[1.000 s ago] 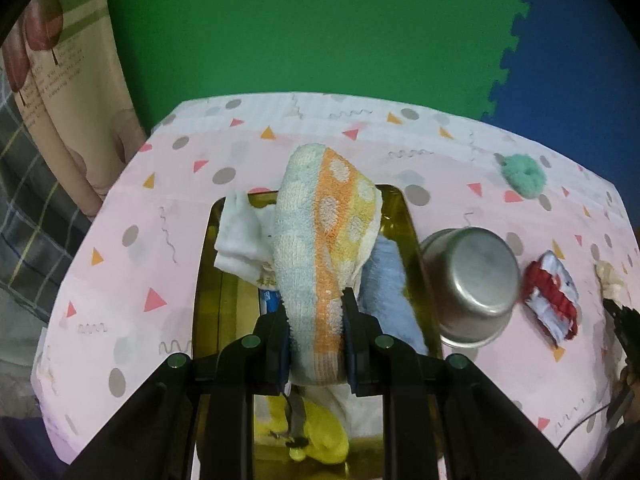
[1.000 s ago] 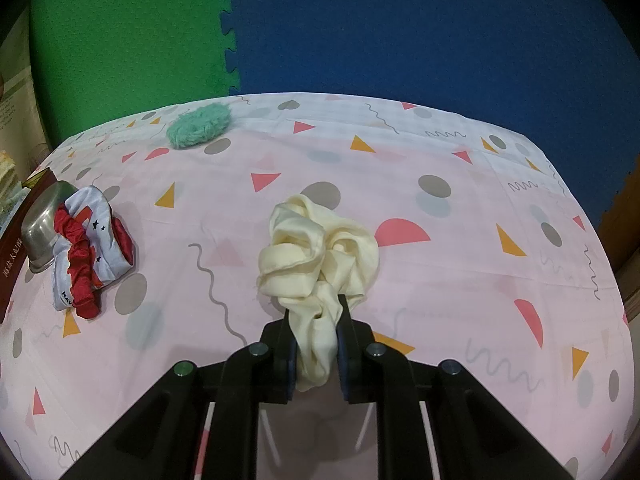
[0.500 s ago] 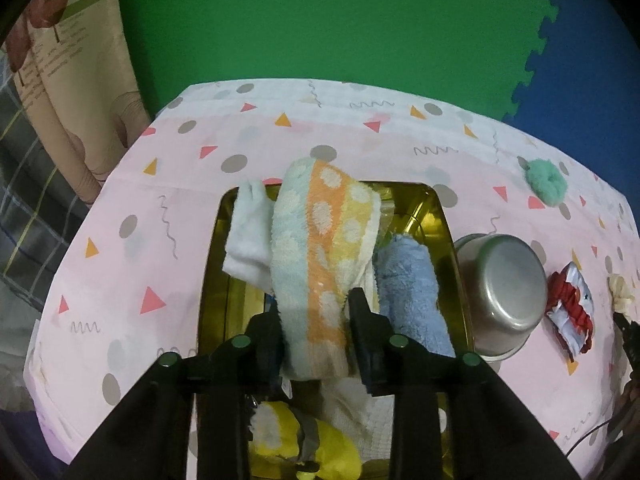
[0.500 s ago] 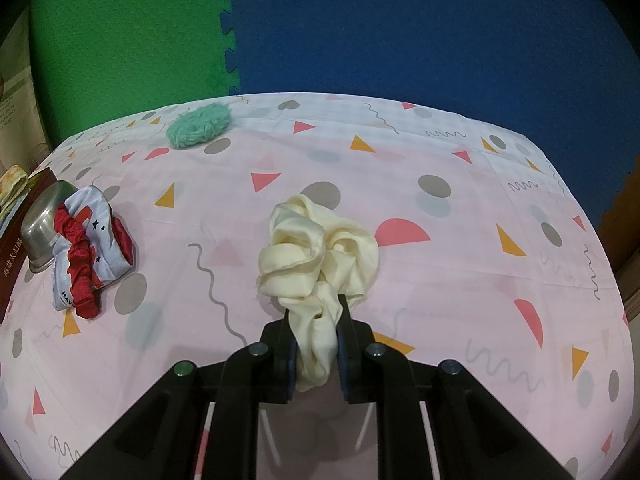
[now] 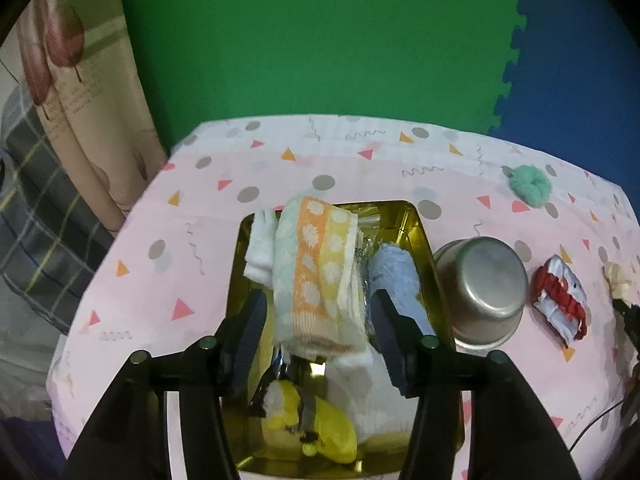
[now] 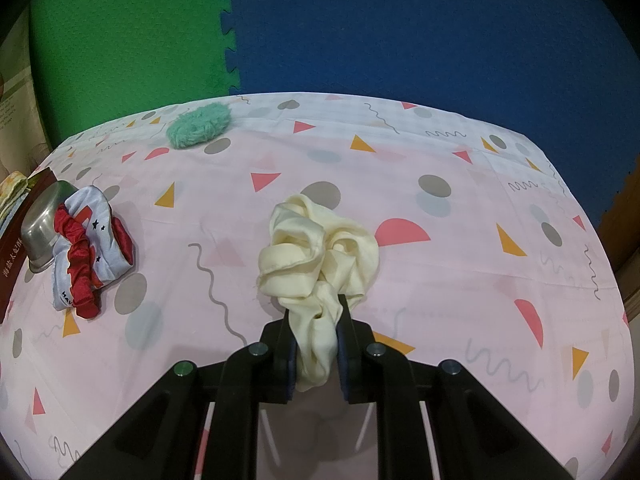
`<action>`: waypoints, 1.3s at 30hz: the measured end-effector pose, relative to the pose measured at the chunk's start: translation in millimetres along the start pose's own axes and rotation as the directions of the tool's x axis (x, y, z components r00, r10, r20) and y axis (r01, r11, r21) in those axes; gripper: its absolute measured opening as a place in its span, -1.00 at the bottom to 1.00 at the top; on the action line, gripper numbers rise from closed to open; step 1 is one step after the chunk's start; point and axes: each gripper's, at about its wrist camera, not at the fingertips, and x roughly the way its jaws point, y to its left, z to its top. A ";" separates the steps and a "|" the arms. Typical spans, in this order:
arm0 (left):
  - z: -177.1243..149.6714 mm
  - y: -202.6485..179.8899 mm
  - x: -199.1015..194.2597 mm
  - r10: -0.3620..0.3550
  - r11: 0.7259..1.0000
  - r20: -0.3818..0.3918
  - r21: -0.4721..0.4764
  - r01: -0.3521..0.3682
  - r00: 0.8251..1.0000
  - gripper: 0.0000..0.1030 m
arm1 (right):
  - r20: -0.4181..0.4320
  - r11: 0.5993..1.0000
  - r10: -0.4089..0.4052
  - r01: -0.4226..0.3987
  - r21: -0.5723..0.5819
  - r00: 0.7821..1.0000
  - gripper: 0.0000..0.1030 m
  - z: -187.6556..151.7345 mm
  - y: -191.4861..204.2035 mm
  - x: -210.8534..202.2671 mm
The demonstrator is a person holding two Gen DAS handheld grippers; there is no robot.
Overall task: Organize soft objects
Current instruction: 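Carry the striped towel into the gold tin and open the left gripper, then withdraw the left gripper while the right carries the cream scrunchie toward the tin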
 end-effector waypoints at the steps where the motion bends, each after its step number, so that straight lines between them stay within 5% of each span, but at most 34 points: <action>1: -3.2 -1.3 -4.3 0.006 1.000 0.008 0.006 -0.006 1.000 0.02 | 0.000 1.000 0.000 0.000 -0.001 1.000 -0.70 -0.3 -0.3 0.2; 9: -36.2 -10.5 -42.5 0.076 0.994 0.097 0.074 -0.084 0.992 0.12 | 0.000 1.000 0.005 -0.005 0.003 1.000 -0.70 -0.5 -0.3 -0.1; 15: -52.5 -2.5 -54.3 0.068 0.998 0.141 -0.003 -0.068 0.988 0.30 | 0.001 1.000 0.005 -0.005 0.003 1.000 -0.70 -0.6 -0.3 -0.5; 27: -69.1 27.1 -32.7 0.087 0.975 0.106 -0.215 -0.062 0.991 0.61 | 0.017 0.999 -0.007 0.006 0.050 1.000 -0.75 1.2 4.9 -11.2; 39: -82.9 53.3 -28.3 0.118 0.952 0.088 -0.294 -0.087 0.989 0.65 | 0.075 0.999 -0.016 0.012 0.052 0.997 -0.77 13.7 39.9 -52.0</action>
